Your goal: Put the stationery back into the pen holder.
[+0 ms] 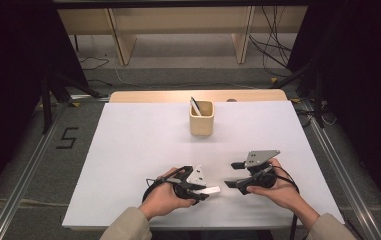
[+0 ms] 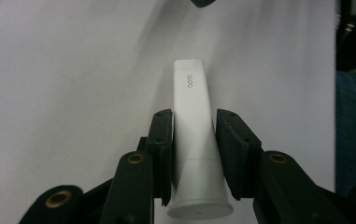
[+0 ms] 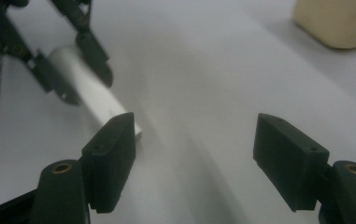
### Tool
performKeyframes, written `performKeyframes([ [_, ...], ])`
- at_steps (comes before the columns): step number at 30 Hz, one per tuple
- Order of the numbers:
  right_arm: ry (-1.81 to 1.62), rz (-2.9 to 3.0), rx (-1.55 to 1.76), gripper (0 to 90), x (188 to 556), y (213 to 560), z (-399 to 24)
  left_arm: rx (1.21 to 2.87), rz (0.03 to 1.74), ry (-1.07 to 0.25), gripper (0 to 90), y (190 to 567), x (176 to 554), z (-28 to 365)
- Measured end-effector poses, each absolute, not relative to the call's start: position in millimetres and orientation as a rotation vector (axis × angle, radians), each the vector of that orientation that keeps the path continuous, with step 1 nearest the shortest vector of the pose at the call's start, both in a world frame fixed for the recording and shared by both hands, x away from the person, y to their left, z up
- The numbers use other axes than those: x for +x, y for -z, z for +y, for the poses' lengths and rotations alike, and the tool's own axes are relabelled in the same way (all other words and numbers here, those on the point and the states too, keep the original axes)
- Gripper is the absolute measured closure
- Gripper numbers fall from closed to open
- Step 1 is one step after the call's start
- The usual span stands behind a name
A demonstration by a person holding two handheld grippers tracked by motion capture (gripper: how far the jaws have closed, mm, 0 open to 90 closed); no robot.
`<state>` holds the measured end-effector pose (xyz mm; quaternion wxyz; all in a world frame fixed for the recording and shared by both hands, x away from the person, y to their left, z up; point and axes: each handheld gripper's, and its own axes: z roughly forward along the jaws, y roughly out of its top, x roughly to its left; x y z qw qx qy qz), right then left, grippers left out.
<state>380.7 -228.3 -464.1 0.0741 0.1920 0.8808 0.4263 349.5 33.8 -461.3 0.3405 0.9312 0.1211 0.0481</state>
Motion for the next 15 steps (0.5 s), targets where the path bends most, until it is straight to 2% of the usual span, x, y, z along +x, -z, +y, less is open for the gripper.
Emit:
performKeyframes([
  [6,-1.194,2.799,0.311,33.6,366.0,470.3,-209.1,2.485,0.241,-0.105,67.5,455.3,347.8,38.7],
  [15,-1.142,2.849,0.199,35.0,358.7,473.2,-192.2,2.519,0.196,-0.093,67.5,447.4,344.4,35.4],
])
